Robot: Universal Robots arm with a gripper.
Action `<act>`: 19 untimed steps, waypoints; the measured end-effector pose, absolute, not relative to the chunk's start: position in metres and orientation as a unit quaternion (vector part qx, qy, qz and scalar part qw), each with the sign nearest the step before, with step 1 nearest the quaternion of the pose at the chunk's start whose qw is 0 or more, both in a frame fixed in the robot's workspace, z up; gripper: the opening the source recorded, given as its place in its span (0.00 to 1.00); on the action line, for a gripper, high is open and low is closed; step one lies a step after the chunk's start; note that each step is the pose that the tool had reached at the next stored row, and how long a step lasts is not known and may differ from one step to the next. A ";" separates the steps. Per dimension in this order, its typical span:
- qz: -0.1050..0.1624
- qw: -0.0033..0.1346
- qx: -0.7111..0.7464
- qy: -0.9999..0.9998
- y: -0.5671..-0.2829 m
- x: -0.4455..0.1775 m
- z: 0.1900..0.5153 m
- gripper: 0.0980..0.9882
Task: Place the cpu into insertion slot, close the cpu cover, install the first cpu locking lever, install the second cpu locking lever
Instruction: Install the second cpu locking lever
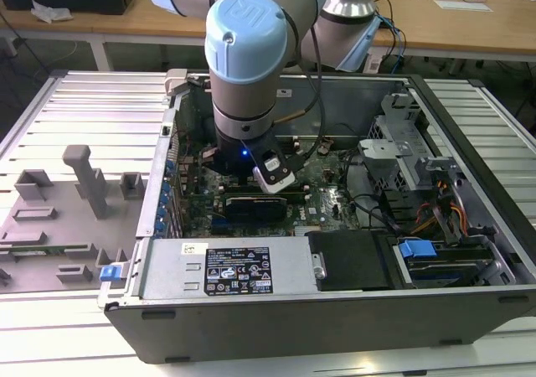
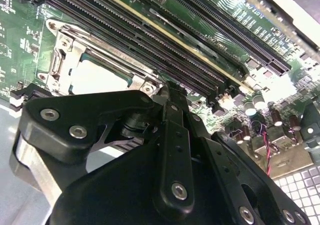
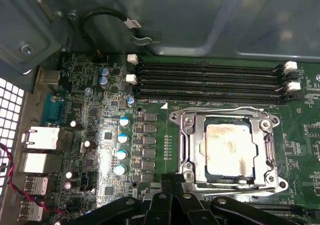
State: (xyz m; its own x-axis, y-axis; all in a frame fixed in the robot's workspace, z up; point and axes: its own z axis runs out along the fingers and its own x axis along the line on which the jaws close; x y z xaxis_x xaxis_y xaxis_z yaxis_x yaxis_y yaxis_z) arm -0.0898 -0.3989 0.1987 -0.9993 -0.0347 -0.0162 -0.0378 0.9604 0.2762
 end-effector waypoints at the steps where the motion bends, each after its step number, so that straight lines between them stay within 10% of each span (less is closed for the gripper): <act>1: 0.140 0.006 -0.018 0.990 -0.399 -0.090 0.198 0.01; 19: 0.140 0.006 -0.018 0.990 -0.399 -0.090 0.197 0.01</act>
